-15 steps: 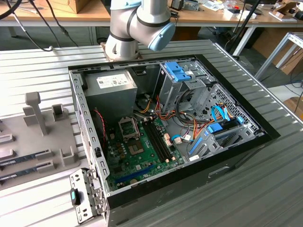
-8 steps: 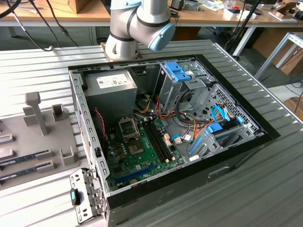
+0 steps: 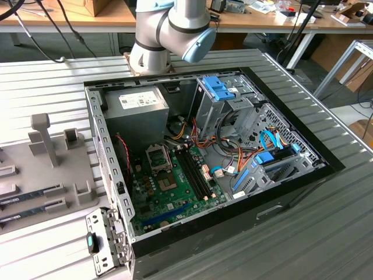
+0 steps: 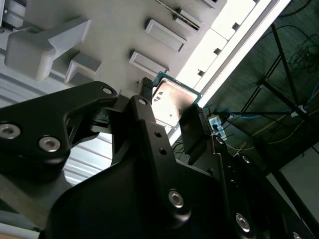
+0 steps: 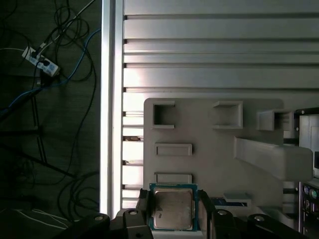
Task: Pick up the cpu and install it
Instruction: 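Pick up the cpu and move it towards the insertion slot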
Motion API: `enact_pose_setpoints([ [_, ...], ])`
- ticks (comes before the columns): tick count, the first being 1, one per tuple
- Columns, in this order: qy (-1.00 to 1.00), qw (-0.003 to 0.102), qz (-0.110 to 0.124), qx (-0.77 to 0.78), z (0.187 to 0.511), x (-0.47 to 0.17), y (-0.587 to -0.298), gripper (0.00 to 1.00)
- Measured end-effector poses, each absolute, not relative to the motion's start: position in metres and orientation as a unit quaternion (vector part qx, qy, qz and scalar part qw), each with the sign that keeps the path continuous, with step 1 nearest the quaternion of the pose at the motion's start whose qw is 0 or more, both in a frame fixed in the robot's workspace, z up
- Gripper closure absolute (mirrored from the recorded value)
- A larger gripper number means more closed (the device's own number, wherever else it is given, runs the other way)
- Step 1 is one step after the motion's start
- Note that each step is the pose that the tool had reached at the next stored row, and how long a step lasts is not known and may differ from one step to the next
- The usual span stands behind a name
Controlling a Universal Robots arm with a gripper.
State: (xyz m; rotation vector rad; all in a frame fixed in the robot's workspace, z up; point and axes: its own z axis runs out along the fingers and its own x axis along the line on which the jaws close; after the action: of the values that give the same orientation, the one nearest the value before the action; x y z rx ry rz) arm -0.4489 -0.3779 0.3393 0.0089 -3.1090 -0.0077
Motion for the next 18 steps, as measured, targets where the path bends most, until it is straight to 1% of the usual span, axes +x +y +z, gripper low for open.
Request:
enact_pose_setpoints([
  [18, -1.0, 0.016, -0.002, 0.003, 0.35, -0.449, -0.378, 0.53],
])
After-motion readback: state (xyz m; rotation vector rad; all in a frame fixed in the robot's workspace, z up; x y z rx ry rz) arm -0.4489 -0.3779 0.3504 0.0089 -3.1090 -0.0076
